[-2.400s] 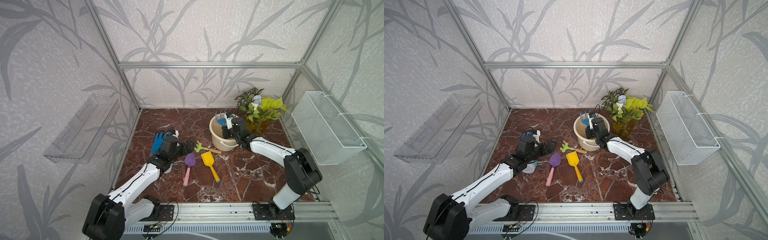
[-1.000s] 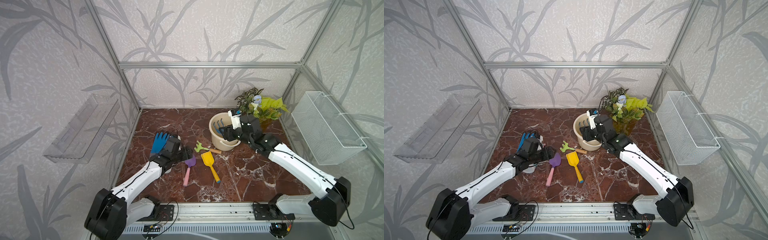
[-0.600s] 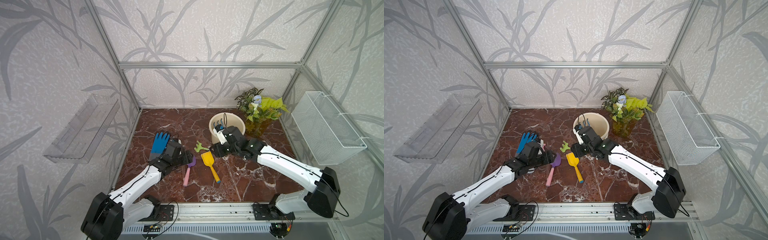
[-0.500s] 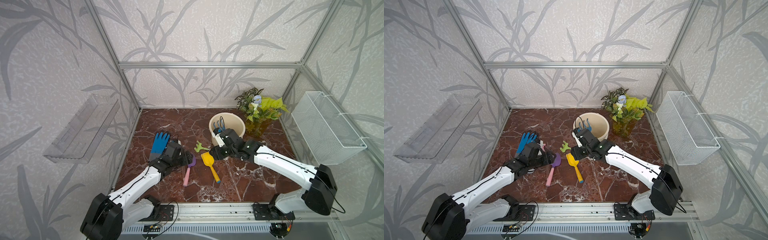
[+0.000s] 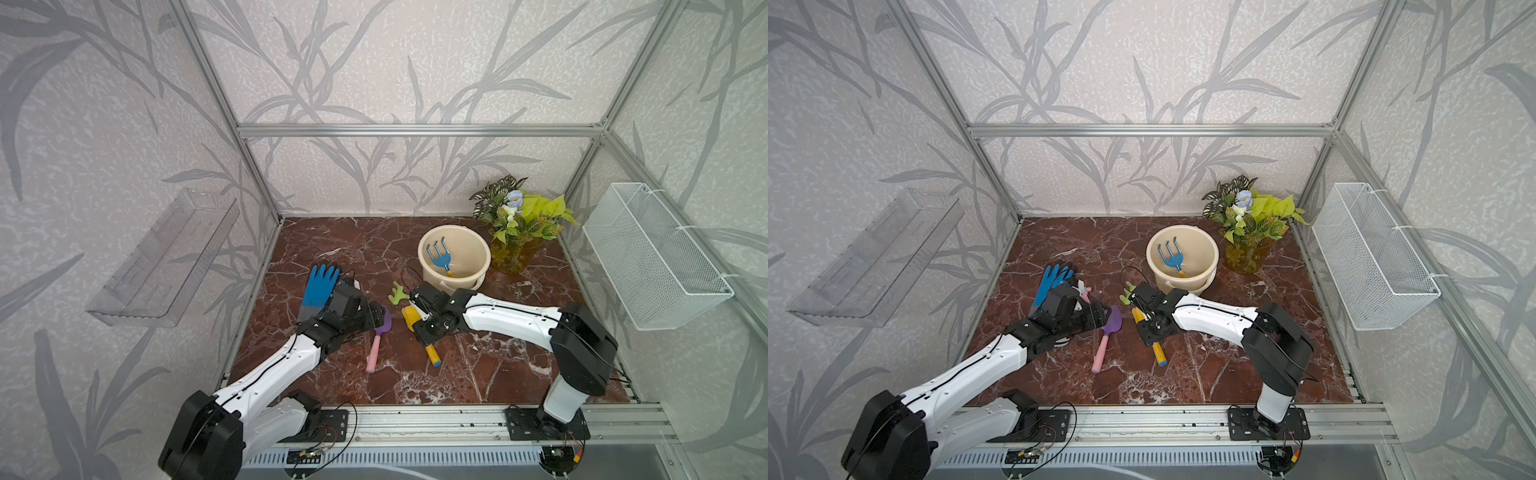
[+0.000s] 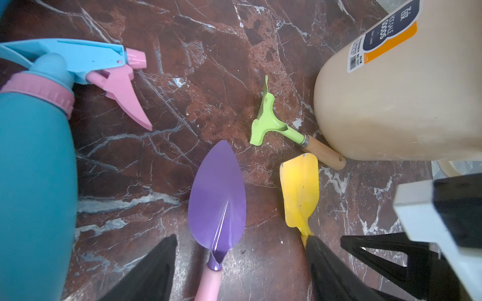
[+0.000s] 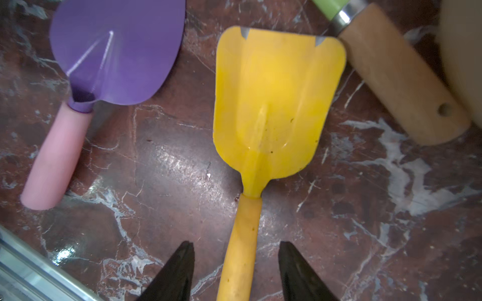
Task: Organize the gardening tools
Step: Pick up the gardening tool from the center of the board.
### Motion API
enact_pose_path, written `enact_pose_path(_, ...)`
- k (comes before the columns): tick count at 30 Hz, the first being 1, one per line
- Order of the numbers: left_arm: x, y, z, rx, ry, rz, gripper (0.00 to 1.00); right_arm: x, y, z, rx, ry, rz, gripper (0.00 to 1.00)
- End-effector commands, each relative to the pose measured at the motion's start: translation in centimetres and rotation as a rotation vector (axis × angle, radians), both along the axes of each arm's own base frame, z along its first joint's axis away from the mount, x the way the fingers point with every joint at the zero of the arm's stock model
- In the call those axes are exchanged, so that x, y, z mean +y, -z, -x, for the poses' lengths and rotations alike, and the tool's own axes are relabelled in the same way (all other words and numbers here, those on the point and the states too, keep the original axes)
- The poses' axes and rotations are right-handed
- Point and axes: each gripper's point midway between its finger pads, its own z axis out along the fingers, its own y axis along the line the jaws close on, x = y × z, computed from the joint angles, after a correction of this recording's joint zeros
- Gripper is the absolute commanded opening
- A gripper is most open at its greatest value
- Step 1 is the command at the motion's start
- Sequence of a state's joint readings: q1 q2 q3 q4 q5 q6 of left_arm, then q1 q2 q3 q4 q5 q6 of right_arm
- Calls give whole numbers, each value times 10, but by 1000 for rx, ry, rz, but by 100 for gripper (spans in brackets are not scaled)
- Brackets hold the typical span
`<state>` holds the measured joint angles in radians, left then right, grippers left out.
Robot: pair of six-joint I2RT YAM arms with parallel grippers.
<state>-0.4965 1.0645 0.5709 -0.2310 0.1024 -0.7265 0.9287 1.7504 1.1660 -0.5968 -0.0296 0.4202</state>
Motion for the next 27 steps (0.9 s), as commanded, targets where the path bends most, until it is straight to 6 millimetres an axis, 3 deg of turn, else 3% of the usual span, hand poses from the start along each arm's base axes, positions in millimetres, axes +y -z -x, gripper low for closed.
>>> enact_pose_path(1,2,1,2,-7,-5,-9,80,0,3,-1,9,13,40,53)
enact_pose_path(19,3,7,3,3,-12,-6,80,-2,41,1,67,15,141,45)
enact_pose_path(22,3,8,3,3,-13,-4,80,-2,43,1,70,14,146,41)
enact_pose_path(27,2,11,5,12,-12,4,80,-5,47,1,72,9,160,24)
